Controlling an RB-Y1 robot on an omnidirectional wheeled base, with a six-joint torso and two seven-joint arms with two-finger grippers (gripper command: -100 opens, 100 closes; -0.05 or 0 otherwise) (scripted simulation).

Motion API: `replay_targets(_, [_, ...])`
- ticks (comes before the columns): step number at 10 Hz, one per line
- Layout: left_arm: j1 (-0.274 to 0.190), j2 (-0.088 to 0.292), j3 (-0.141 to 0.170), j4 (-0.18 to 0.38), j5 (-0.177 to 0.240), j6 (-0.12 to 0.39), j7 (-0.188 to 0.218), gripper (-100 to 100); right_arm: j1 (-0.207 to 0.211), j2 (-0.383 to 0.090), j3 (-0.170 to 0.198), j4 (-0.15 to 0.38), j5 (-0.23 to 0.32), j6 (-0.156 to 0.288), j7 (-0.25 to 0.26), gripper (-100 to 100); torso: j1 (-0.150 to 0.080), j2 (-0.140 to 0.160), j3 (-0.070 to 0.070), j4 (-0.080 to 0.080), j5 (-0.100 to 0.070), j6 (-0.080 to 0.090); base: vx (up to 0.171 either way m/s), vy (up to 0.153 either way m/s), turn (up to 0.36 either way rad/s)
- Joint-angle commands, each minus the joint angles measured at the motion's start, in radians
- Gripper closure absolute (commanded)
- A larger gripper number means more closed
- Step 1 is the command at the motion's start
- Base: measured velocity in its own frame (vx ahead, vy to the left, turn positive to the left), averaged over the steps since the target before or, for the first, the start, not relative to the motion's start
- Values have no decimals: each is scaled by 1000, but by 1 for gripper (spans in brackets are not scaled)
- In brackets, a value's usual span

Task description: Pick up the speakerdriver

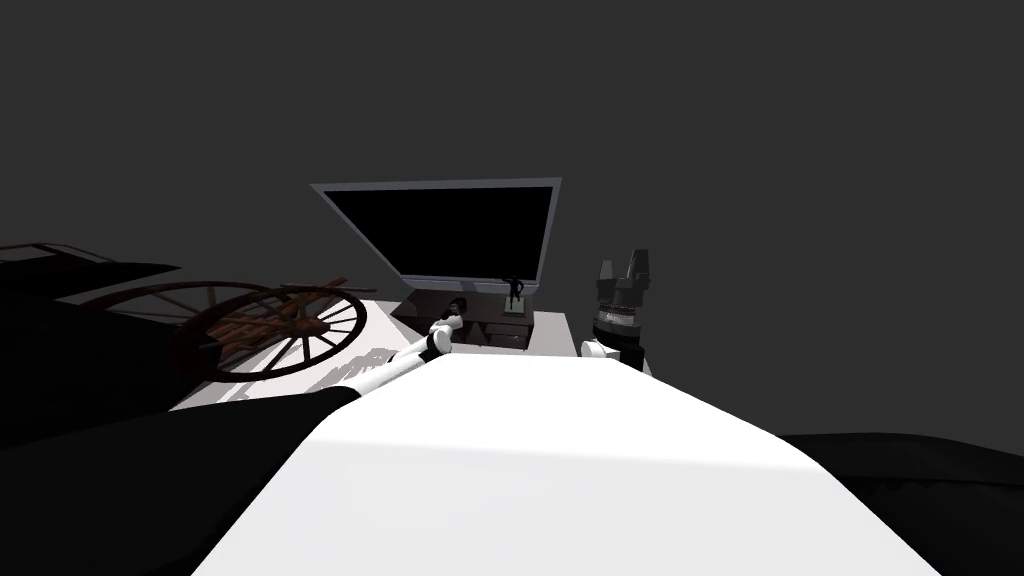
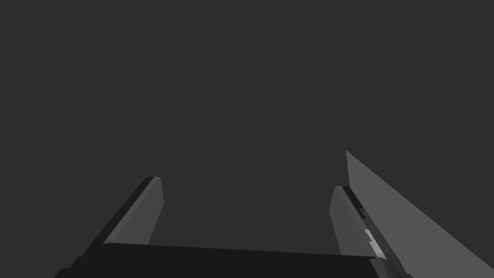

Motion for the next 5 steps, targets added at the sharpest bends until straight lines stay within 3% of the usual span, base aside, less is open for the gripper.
replay_targets(1, [38, -13, -49, -50, 24, 32, 11, 100, 0, 0, 0, 0, 0, 0, 0, 0, 0, 0, 0, 0, 0, 0, 51, -3, 45])
replay_targets(2, [38, -13, -49, -60, 24, 32, 11, 100, 0, 0, 0, 0, 0, 0, 0, 0, 2, -1, -1, -2, 1, -1, 20, 2, 17])
replay_targets(3, [79, -25, -85, -96, 51, 63, 13, 100, 0, 0, 0, 0, 0, 0, 0, 0, 3, 0, -1, -2, 2, -1, 36, 5, 78])
replay_targets(5, [90, -25, -97, -142, 51, 63, 13, 100, 0, 0, 0, 0, 0, 0, 0, 0, 6, -1, -4, -8, 5, -6, 29, -4, 23])
